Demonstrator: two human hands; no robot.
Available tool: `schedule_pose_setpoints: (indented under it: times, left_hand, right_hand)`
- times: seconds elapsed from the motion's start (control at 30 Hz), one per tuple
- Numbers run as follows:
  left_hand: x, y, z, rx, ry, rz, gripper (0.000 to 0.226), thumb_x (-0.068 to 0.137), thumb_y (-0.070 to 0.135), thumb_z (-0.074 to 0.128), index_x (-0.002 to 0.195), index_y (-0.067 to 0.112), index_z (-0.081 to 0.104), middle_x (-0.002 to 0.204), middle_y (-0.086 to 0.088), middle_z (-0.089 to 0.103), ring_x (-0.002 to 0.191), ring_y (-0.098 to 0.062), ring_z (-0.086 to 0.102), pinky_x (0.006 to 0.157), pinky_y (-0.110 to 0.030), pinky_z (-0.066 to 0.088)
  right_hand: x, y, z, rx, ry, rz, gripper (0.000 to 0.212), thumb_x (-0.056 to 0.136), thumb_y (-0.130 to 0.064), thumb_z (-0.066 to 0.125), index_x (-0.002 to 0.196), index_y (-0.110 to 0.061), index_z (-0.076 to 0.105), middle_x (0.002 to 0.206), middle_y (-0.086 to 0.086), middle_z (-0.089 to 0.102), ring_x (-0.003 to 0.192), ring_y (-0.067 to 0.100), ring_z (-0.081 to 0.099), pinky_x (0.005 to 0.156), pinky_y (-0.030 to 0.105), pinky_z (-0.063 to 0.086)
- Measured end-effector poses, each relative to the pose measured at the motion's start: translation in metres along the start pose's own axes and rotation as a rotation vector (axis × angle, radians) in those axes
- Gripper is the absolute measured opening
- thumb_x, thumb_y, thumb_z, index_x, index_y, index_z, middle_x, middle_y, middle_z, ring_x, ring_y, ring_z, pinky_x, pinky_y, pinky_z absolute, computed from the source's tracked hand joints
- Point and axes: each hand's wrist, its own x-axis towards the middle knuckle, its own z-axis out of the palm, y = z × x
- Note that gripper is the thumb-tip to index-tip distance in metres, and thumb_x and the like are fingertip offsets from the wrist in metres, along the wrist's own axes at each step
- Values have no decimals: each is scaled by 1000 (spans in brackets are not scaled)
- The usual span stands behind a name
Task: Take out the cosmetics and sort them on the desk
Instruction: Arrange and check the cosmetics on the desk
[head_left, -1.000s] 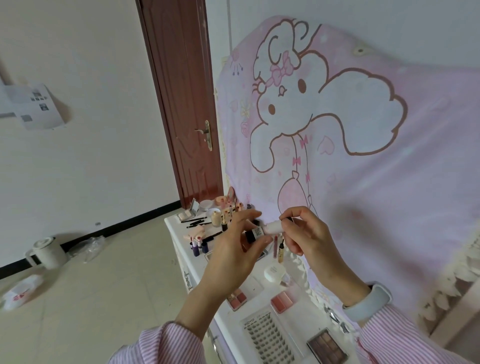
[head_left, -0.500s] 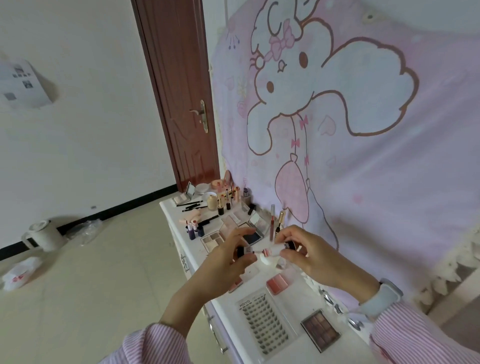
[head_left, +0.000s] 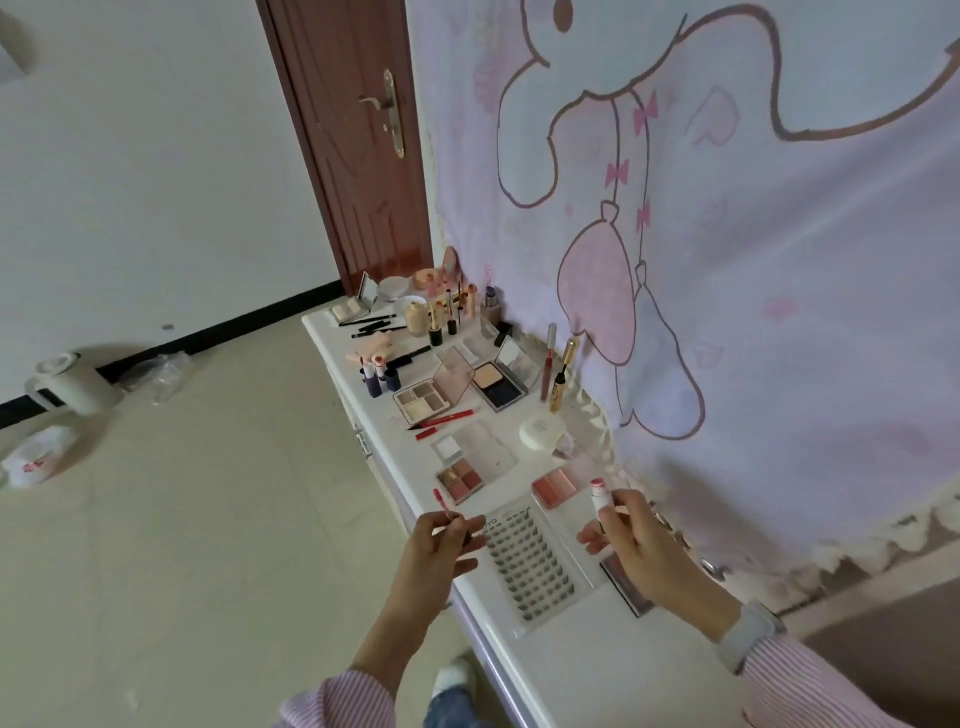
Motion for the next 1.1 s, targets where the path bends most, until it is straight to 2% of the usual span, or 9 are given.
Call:
schedule_pose_setpoints:
  times: [0.13,0.23,0.37,0.47,0.53,0.63,0.8,0.93,1.1]
  left_hand:
    - [14,-22,18,132,110,16,12,87,19,62,98,14,63,88,2,69,80,0,64,60,-13,47]
    - [38,-28,26,237,179,28,18,81,21,70,99,15,68,90,1,68,82,-9,60,69,-17,46]
    - [77,-26,36,397,210,112,8,80,26,70,86,27,65,95,8,66,87,-6,56,67,-14,41]
    - [106,-32,42,538,211,171,12,82,26,69,93,22,68,100,10,65,103,-14,55,86,-31,45]
    - [120,-39,44,674,223,198,18,82,29,68,99,22,69,104,10,66,109,-16,50,92,-31,35]
    - [134,-46,44,802,266,260,22,79,32,70,98,22,70,105,6,62,109,-18,45,85,-26,23]
    - [145,-54,47,928,301,333,20,72,32,76,89,22,74,99,-2,57,102,-24,46,82,-28,20]
    - [148,-59,47,972,310,372,19,67,28,80,84,20,75,91,-5,59,95,-28,52,81,-35,28]
    - [151,-61,47,998,289,378,24,69,29,79,90,19,74,93,-6,59,97,-29,52,83,-37,29]
  right_hand:
    - [8,22,18,-96,202,-34,10,92,-26,50,85,-19,48,77,-1,53,65,10,51,61,16,42]
    - [23,23,31,-73,300,-48,19,91,-24,53,73,-21,46,64,-7,42,55,5,38,56,10,37]
    - [55,21,46,-92,291,-5,23,93,-35,46,74,-22,49,61,-11,46,54,2,42,54,13,37]
    - [82,23,56,-206,268,33,12,91,-33,53,89,-21,54,70,-12,55,63,2,51,59,18,40]
    - [98,27,61,-326,260,57,14,90,-32,54,93,-19,55,73,-11,56,65,7,52,58,20,39]
    - [117,30,66,-463,223,22,17,90,-33,51,96,-18,57,86,-8,60,75,11,56,63,24,42]
    - [135,33,73,-575,151,-10,24,91,-34,52,102,-15,59,101,1,57,84,17,57,66,31,46]
    - [141,38,80,-636,119,30,26,91,-36,50,107,-17,59,105,1,54,92,17,53,64,25,39]
    - [143,37,81,-644,90,70,31,93,-38,47,116,-18,53,111,1,53,101,18,52,72,30,45]
